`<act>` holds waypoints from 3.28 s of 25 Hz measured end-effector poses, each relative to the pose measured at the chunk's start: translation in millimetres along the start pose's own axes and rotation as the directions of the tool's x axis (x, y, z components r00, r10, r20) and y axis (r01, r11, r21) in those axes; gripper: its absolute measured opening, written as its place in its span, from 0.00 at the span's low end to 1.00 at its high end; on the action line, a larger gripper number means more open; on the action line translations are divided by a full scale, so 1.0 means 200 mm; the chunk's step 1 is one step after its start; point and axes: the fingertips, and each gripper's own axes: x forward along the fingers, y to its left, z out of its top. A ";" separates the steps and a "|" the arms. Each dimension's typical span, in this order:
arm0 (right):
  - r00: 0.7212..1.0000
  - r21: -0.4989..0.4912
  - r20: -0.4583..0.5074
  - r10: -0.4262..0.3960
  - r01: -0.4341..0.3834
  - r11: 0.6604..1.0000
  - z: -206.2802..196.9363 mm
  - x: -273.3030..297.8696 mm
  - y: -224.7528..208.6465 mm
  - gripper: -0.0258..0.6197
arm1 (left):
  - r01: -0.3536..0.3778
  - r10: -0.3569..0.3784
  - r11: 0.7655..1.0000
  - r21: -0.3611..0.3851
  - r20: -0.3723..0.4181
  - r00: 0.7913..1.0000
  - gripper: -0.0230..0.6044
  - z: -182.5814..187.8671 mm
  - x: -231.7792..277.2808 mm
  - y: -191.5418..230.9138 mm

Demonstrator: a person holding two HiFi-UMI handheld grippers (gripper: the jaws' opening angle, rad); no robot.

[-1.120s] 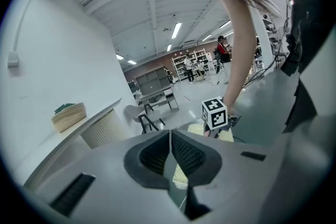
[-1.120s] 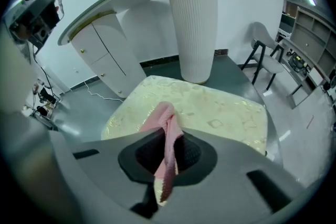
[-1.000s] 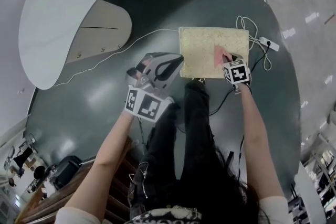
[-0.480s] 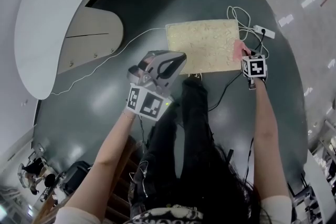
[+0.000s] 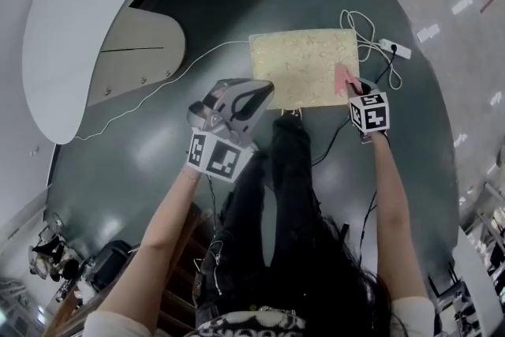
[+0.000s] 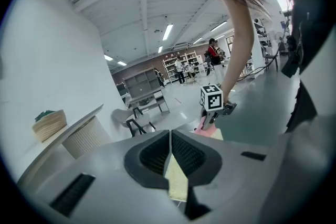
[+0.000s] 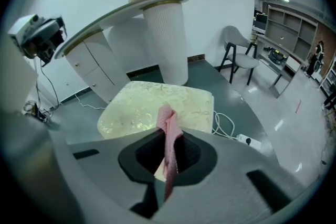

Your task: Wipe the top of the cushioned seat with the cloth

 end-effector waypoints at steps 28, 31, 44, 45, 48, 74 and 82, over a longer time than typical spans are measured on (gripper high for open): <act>0.977 -0.089 -0.079 0.200 -0.206 0.974 -0.07 0.40 0.99 0.06 | -0.084 0.078 0.993 -0.077 -0.076 0.994 0.06 -0.30 -0.39 -0.10; 0.986 -0.043 -0.085 0.143 -0.147 0.988 -0.13 0.36 0.81 0.06 | -0.063 0.058 0.995 -0.077 -0.065 0.996 0.06 -0.27 -0.36 -0.13; 0.992 0.107 -0.117 -0.050 0.063 0.992 -0.37 0.11 0.07 0.06 | 0.021 -0.022 0.999 -0.037 -0.020 1.000 0.06 -0.08 -0.05 -0.13; 0.991 0.123 -0.120 -0.063 0.078 0.989 -0.39 0.09 0.02 0.05 | 0.022 -0.023 0.999 -0.035 -0.018 1.000 0.06 -0.07 -0.02 -0.13; 0.985 0.164 -0.140 -0.103 0.126 0.978 -0.46 0.02 -0.12 0.06 | 0.023 -0.023 0.999 -0.038 -0.009 1.000 0.06 -0.01 0.05 -0.11; 0.964 0.205 0.265 -0.038 -0.018 0.979 0.39 -0.97 0.27 0.06 | 0.004 -0.004 1.000 -0.007 0.044 0.999 0.06 0.48 -0.26 0.15; 0.920 0.156 0.391 -0.002 -0.064 0.986 0.67 -1.31 0.61 0.06 | -0.066 0.067 0.998 -0.019 0.081 0.994 0.06 0.63 -0.53 0.18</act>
